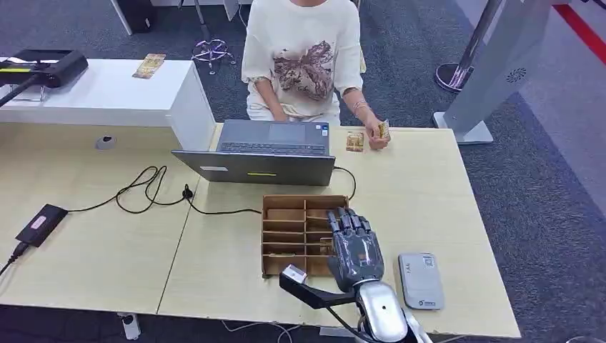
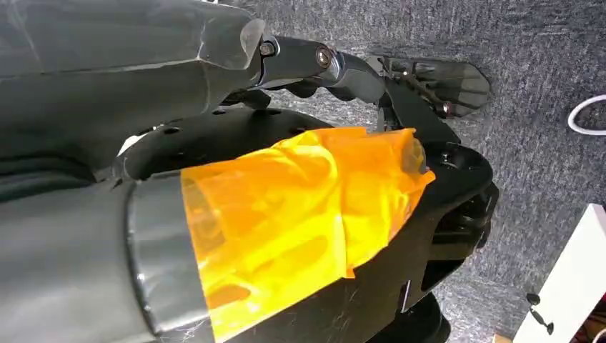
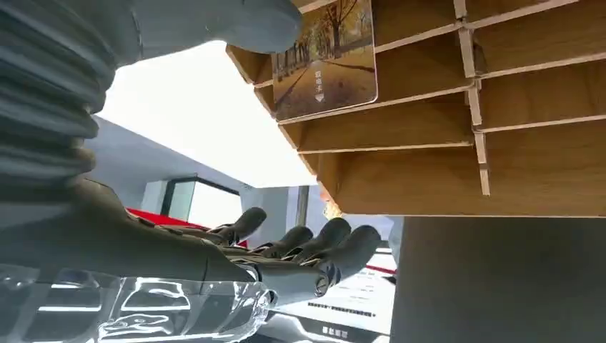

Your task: Pass the card to the sensor for recognition and then transmit it.

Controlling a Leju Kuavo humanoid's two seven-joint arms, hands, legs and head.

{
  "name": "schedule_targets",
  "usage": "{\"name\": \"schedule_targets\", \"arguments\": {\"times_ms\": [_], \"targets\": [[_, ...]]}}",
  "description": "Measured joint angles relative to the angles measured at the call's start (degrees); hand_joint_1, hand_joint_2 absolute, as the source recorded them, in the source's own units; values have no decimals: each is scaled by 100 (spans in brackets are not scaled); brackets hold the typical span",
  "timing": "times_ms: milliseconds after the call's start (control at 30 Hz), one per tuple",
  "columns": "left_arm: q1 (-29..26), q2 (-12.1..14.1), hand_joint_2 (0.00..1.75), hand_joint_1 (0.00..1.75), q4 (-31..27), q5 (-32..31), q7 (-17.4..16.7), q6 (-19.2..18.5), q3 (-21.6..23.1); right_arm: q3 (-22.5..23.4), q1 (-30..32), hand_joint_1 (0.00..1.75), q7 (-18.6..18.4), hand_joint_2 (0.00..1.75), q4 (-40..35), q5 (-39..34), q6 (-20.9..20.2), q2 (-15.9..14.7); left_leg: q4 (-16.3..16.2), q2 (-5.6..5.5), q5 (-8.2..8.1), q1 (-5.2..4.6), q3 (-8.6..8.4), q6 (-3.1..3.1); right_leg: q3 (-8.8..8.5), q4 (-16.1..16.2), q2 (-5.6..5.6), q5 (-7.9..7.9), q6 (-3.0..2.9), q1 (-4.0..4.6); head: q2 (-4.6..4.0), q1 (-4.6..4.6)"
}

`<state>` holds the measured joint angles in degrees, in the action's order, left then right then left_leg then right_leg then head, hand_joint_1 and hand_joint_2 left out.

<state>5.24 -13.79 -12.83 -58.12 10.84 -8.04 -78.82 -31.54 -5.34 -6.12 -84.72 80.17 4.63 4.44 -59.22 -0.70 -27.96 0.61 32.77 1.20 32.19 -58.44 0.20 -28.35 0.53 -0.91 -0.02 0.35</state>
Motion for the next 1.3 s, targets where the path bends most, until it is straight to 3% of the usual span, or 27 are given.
{"name": "schedule_targets", "arguments": {"times_ms": [233, 800, 1033, 1167, 1300], "targets": [[0, 0, 0, 0, 0, 0, 0, 0, 0, 0, -2, 58, 0, 175, 33, 0, -11, 0, 0, 0, 0, 0, 0, 0, 0, 0, 0, 0, 0, 0, 0, 0], [1, 0, 0, 0, 0, 0, 0, 4, 0, 0, -17, 63, 9, 175, 205, 0, -26, 44, 0, 0, 0, 0, 0, 0, 0, 0, 0, 0, 0, 0, 2, 0], [0, -4, 0, 0, 0, 114, 57, 42, 0, 0, -15, 80, 2, 175, 282, 11, -46, 77, 0, 0, 1, 0, 0, 1, 0, 0, 0, 0, 0, 0, 2, 0], [10, -9, 0, 0, 0, 129, 63, 79, 0, 11, -9, 77, -29, 175, 282, 15, -68, 79, 0, 0, 1, 0, 0, 1, 0, 0, 0, 0, 0, 0, 0, 0], [14, -9, 0, 0, 0, 149, 70, 74, 0, 24, -9, 84, -33, 175, 284, 15, -81, 81, 0, 0, 1, 0, 0, 1, 0, 0, 0, 0, 0, 0, 0, 0]]}}
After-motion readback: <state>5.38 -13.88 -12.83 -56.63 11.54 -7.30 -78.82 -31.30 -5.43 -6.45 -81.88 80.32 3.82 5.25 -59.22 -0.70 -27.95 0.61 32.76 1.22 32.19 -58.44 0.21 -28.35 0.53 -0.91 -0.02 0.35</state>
